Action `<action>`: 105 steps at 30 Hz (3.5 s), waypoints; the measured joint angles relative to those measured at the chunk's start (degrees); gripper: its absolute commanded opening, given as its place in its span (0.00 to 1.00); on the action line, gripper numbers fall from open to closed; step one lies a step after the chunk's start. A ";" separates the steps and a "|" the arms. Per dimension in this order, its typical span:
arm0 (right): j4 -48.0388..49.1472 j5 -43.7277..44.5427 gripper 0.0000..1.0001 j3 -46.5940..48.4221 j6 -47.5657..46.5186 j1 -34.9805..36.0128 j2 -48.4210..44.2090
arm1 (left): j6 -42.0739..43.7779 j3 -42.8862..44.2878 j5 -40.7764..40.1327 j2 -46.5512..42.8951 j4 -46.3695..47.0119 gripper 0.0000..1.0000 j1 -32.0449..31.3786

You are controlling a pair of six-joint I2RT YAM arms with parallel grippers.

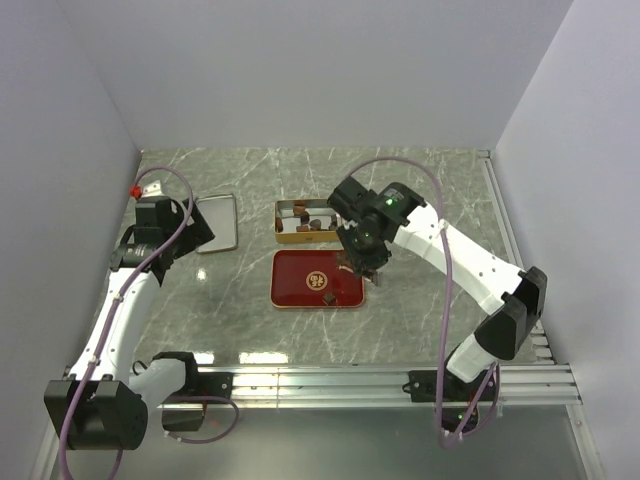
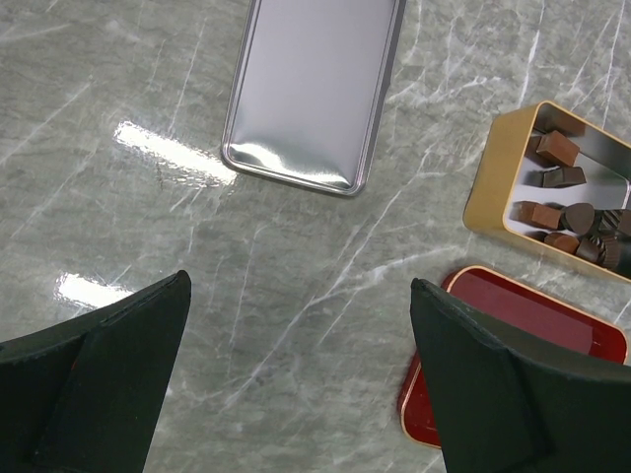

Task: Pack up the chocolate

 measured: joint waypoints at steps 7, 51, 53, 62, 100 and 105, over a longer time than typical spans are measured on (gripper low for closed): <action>0.39 2.23 0.30 9.79 -3.15 -4.98 5.25 | 0.02 0.79 0.02 0.94 -0.02 0.99 0.00; 4.79 1.88 0.45 18.78 -11.17 -10.60 10.12 | 0.72 4.50 -0.15 1.53 -0.48 1.00 0.00; 4.55 1.79 0.45 16.20 -10.91 -10.08 6.97 | 0.74 4.50 -0.15 1.49 -0.50 0.99 0.00; 3.54 0.13 0.45 1.77 -8.72 -2.34 -1.88 | 0.81 4.50 -0.13 1.53 -0.50 0.99 0.00; 5.60 -1.90 0.48 -6.27 -7.69 6.56 -1.86 | 0.76 3.37 -0.22 -0.76 -1.79 0.99 0.00; 5.75 -2.19 0.48 -8.24 -7.96 6.91 -1.79 | 0.76 3.37 -0.22 -0.70 -1.79 0.99 0.00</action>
